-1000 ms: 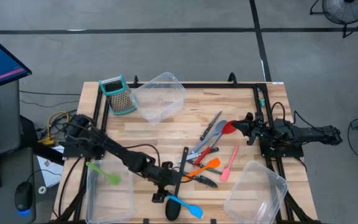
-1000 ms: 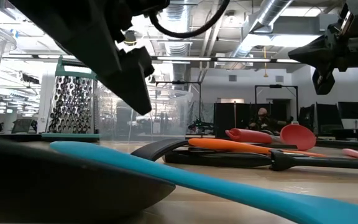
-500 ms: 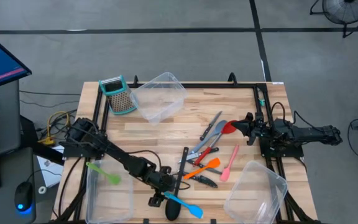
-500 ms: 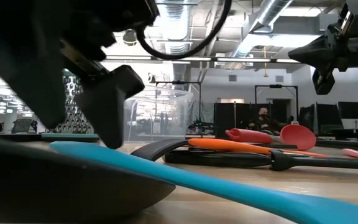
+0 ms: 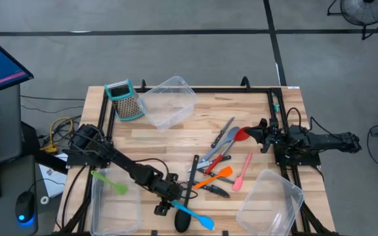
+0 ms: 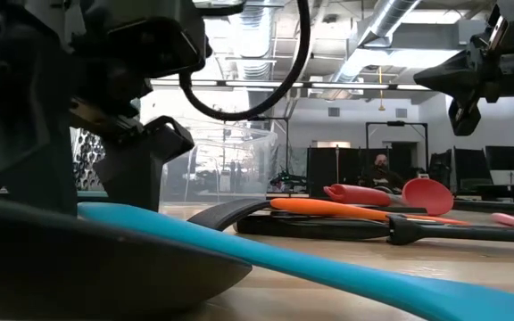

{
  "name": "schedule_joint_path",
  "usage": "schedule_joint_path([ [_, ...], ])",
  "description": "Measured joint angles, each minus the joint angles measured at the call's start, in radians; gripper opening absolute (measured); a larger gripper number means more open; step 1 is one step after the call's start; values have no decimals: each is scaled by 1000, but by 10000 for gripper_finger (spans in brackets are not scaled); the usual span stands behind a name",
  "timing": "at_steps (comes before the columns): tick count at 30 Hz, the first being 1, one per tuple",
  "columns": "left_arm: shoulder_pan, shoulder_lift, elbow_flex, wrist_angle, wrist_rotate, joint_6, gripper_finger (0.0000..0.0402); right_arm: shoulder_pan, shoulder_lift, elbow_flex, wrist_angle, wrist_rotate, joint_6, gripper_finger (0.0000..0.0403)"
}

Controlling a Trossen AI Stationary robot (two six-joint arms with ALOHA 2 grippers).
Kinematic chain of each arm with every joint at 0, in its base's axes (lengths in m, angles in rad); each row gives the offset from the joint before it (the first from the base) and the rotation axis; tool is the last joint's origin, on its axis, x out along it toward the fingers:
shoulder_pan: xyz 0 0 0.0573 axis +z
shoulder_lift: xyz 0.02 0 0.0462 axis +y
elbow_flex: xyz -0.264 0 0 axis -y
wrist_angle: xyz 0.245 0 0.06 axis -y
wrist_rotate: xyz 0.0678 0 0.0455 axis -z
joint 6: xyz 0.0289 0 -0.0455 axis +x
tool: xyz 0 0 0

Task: Pick & Place Kitchen Items
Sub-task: Put the blue spatula into the bottom left transparent bin

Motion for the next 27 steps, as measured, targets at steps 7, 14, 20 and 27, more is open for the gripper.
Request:
schedule_joint_path([
  [7, -6, 0, -1, 20, -20, 15, 237, 0, 0, 0, 0, 0, 0, 10],
  [14, -6, 0, -1, 28, -20, 15, 201, 0, 0, 0, 0, 0, 0, 10],
  [20, -3, 0, -1, 36, 1, 15, 161, 0, 0, 0, 0, 0, 0, 10],
  [27, 7, 0, -1, 39, 15, 18, 94, 0, 0, 0, 0, 0, 0, 10],
])
